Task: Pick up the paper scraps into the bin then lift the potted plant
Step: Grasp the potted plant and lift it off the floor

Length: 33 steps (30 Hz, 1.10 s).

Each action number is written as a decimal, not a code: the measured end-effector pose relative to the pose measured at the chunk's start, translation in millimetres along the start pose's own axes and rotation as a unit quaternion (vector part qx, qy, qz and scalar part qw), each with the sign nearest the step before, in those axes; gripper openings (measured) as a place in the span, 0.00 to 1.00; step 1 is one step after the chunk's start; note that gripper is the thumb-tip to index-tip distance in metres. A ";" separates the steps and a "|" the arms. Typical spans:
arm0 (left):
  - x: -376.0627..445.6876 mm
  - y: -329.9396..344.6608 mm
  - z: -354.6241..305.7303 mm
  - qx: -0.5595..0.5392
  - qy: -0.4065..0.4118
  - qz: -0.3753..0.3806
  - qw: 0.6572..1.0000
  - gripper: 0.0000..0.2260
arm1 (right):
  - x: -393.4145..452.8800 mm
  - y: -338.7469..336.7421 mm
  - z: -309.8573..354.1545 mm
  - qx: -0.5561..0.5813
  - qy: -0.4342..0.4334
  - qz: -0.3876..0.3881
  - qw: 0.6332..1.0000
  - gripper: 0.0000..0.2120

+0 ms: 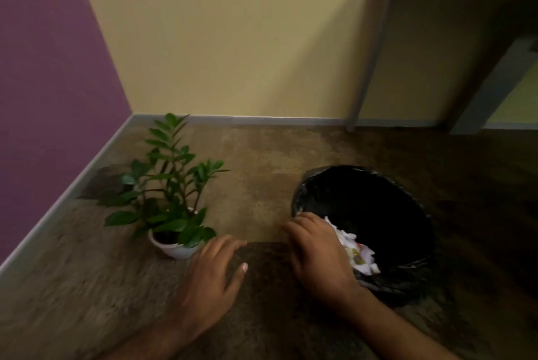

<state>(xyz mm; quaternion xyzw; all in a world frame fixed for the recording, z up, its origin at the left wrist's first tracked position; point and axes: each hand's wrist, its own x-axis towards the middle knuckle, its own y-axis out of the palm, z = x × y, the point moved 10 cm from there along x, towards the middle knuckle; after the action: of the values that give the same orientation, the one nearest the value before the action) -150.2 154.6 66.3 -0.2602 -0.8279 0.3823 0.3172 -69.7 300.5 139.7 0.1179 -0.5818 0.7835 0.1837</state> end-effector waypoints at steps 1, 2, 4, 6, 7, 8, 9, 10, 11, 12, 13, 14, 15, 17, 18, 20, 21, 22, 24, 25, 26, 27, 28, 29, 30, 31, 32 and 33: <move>-8.0 -0.7 11.6 0.003 -0.007 -0.001 1.000 0.14 | -2.2 12.2 13.7 -0.003 -0.029 0.018 0.999 0.13; -16.4 -1.4 23.9 0.008 -0.016 0.000 1.000 0.14 | -4.8 26.2 27.3 -0.007 -0.061 0.039 0.997 0.12; -34.0 -1.7 51.5 0.026 -0.045 0.012 0.999 0.15 | -10.7 57.2 50.5 -0.018 -0.115 0.088 0.989 0.12; -50.5 -2.3 80.9 0.055 -0.082 0.040 0.994 0.16 | -17.4 91.5 63.3 -0.022 -0.135 0.145 0.980 0.12; -57.8 -3.2 95.1 0.069 -0.101 0.058 0.991 0.16 | -21.4 108.4 67.5 -0.025 -0.139 0.174 0.974 0.12; -64.6 -4.6 109.0 0.083 -0.120 0.076 0.986 0.17 | -25.6 124.5 71.9 -0.031 -0.147 0.200 0.968 0.13; -70.0 -6.3 121.6 0.099 -0.137 0.093 0.981 0.18 | -29.5 139.3 75.9 -0.038 -0.155 0.223 0.962 0.12; -73.4 -8.2 132.5 0.117 -0.151 0.109 0.976 0.18 | -32.8 152.3 79.8 -0.045 -0.161 0.244 0.955 0.12; -75.0 -9.6 141.5 0.136 -0.158 0.127 0.970 0.19 | -34.9 163.8 83.5 -0.050 -0.164 0.264 0.949 0.12; -74.9 -10.3 149.7 0.154 -0.160 0.145 0.964 0.20 | -35.7 174.8 86.5 -0.052 -0.164 0.281 0.944 0.13; -73.3 -10.3 157.0 0.170 -0.157 0.164 0.959 0.21 | -35.1 184.4 88.9 -0.051 -0.163 0.294 0.940 0.14; -71.5 -9.9 163.8 0.184 -0.153 0.183 0.954 0.22 | -33.2 193.2 90.7 -0.048 -0.159 0.300 0.939 0.15; -69.1 -9.8 170.8 0.195 -0.148 0.198 0.949 0.24 | -29.7 200.7 91.5 -0.043 -0.150 0.302 0.940 0.16; -63.8 -10.6 182.9 0.210 -0.136 0.210 0.945 0.26 | -20.2 213.8 91.9 -0.028 -0.127 0.297 0.946 0.18; -60.7 -11.0 186.7 0.216 -0.127 0.208 0.946 0.25 | -14.8 219.5 91.8 -0.021 -0.117 0.291 0.949 0.19; -55.6 -9.7 193.7 0.227 -0.113 0.197 0.947 0.24 | -5.0 231.6 90.5 -0.015 -0.104 0.280 0.954 0.22; -53.9 -8.4 197.6 0.231 -0.111 0.189 0.948 0.24 | -0.8 238.4 88.9 -0.012 -0.097 0.278 0.955 0.24; -52.6 -7.0 202.3 0.233 -0.112 0.177 0.950 0.24 | 3.3 245.9 86.5 -0.010 -0.089 0.278 0.957 0.26; -51.6 -1.5 213.3 0.233 -0.123 0.155 0.952 0.24 | 12.2 262.2 82.3 -0.015 -0.080 0.273 0.959 0.28; -51.7 2.9 219.0 0.232 -0.131 0.146 0.953 0.24 | 17.5 270.0 81.0 -0.018 -0.076 0.268 0.960 0.28; -51.3 7.3 224.2 0.229 -0.139 0.136 0.954 0.25 | 24.0 277.3 79.8 -0.020 -0.073 0.258 0.963 0.28; -50.0 10.7 228.8 0.225 -0.147 0.122 0.955 0.26 | 31.4 284.1 79.0 -0.024 -0.069 0.245 0.967 0.28; -47.6 13.2 232.3 0.221 -0.154 0.107 0.957 0.27 | 38.6 290.9 78.4 -0.027 -0.065 0.234 0.970 0.28; -44.0 15.3 235.7 0.219 -0.157 0.093 0.958 0.28 | 45.0 298.6 77.9 -0.028 -0.059 0.225 0.972 0.28; -39.7 16.8 238.6 0.220 -0.158 0.081 0.959 0.29 | 50.8 306.4 77.6 -0.030 -0.052 0.220 0.974 0.28; -34.9 17.8 241.4 0.220 -0.157 0.070 0.960 0.28 | 55.3 314.3 77.7 -0.033 -0.049 0.217 0.974 0.28; -30.0 18.5 244.1 0.220 -0.157 0.063 0.961 0.27 | 59.0 321.1 78.7 -0.038 -0.049 0.216 0.974 0.28; -25.1 19.7 246.3 0.218 -0.155 0.058 0.962 0.26 | 62.2 326.5 80.3 -0.042 -0.053 0.214 0.974 0.28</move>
<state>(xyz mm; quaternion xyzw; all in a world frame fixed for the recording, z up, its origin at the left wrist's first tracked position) -308.2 33.7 -82.4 -0.1698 -0.7473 0.6066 0.2113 -267.0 149.7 -95.4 0.0243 -0.6351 0.7719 -0.0145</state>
